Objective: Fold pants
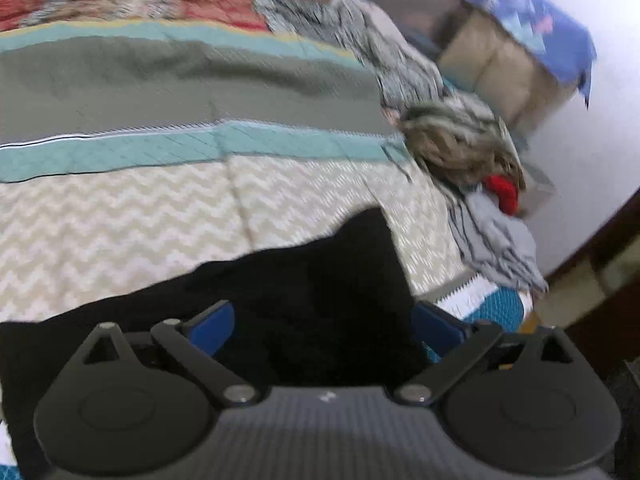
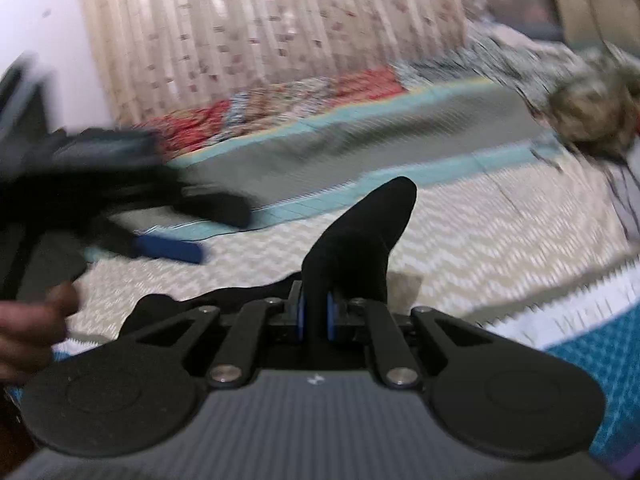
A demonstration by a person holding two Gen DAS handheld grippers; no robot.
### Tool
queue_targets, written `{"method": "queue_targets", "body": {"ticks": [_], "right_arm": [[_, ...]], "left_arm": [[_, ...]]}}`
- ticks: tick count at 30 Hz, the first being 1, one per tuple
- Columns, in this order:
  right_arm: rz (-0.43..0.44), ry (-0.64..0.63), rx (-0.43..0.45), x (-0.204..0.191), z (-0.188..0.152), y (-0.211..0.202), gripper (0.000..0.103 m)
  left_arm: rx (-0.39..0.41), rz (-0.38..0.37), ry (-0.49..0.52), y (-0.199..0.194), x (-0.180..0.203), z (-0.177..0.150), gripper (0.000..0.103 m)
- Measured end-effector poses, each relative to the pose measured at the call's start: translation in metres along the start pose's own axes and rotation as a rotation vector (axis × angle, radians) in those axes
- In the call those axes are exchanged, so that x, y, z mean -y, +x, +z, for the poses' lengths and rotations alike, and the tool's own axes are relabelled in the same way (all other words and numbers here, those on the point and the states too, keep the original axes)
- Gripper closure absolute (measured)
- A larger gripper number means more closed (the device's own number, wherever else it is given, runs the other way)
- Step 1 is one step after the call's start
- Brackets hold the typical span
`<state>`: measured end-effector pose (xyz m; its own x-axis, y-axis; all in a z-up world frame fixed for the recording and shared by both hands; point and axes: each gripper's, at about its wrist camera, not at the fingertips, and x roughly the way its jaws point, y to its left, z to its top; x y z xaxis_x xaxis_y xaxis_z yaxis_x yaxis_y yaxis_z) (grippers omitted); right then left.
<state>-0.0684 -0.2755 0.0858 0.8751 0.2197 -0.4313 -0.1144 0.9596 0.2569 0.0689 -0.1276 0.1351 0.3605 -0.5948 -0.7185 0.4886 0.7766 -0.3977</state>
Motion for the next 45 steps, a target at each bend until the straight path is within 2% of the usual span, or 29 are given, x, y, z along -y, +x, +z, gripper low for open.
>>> {"method": "queue_targets", "body": {"ticks": [2,3,5,6,8,10,11,12,13,14,15,16,18,22,28,31,36,39,41,43,45], "right_arm": [[0.011,-0.036,0.0,-0.008,0.0,0.001,0.09],[0.023,-0.049,-0.003,-0.011,-0.001,0.001,0.09],[0.035,-0.08,-0.005,-0.018,-0.004,0.0,0.09],[0.034,-0.102,-0.002,-0.023,-0.005,-0.001,0.087],[0.031,-0.152,0.014,-0.031,-0.008,-0.004,0.08],[0.06,-0.188,0.035,-0.029,-0.013,-0.012,0.041],[0.055,-0.203,0.046,-0.03,-0.018,-0.016,0.038],[0.054,-0.217,0.05,-0.03,-0.022,-0.017,0.039],[0.06,-0.227,0.035,-0.03,-0.026,-0.016,0.046],[0.069,-0.227,0.004,-0.03,-0.029,-0.012,0.057],[0.087,-0.217,-0.027,-0.03,-0.03,-0.008,0.085],[0.108,-0.204,-0.049,-0.031,-0.028,-0.004,0.086],[0.149,-0.197,-0.042,-0.039,-0.021,-0.004,0.087],[0.243,-0.233,-0.052,-0.067,-0.016,-0.006,0.087],[0.353,-0.341,-0.123,-0.117,-0.016,0.011,0.087],[0.383,-0.4,-0.175,-0.137,-0.025,0.022,0.087],[0.419,-0.427,-0.291,-0.155,-0.041,0.044,0.086],[0.412,-0.456,-0.36,-0.159,-0.055,0.057,0.079],[0.412,-0.459,-0.36,-0.159,-0.059,0.056,0.076],[0.444,-0.424,-0.356,-0.155,-0.051,0.049,0.061],[0.506,-0.346,-0.353,-0.148,-0.042,0.041,0.055]], "left_arm": [[-0.053,-0.023,-0.008,0.016,0.007,0.005,0.004],[-0.075,-0.041,-0.02,0.022,0.008,0.006,0.015],[-0.113,-0.065,-0.023,0.03,0.009,0.007,0.083],[-0.107,-0.033,-0.02,0.028,0.009,0.005,0.084],[-0.084,-0.033,-0.021,0.019,0.001,0.001,0.086],[-0.072,-0.04,-0.045,0.008,-0.013,0.0,0.086],[-0.065,-0.042,-0.055,0.003,-0.019,0.002,0.086],[-0.058,-0.052,-0.065,-0.004,-0.026,0.003,0.086],[-0.054,-0.062,-0.076,-0.01,-0.034,0.002,0.086],[-0.054,-0.064,-0.083,-0.013,-0.039,0.003,0.086],[-0.056,-0.063,-0.09,-0.017,-0.045,0.002,0.086],[-0.053,-0.059,-0.095,-0.02,-0.051,0.0,0.086],[-0.03,-0.047,-0.111,-0.031,-0.065,-0.006,0.086],[0.02,-0.07,-0.193,-0.06,-0.102,-0.014,0.086],[0.061,-0.009,-0.275,-0.088,-0.156,-0.04,0.086],[0.066,0.011,-0.332,-0.092,-0.182,-0.057,0.086],[0.056,0.059,-0.414,-0.082,-0.216,-0.085,0.085],[0.043,0.084,-0.432,-0.065,-0.229,-0.101,0.08],[0.063,0.08,-0.431,-0.061,-0.23,-0.105,0.078],[0.067,0.071,-0.444,-0.064,-0.232,-0.103,0.077],[0.071,0.069,-0.456,-0.07,-0.23,-0.101,0.074]]}}
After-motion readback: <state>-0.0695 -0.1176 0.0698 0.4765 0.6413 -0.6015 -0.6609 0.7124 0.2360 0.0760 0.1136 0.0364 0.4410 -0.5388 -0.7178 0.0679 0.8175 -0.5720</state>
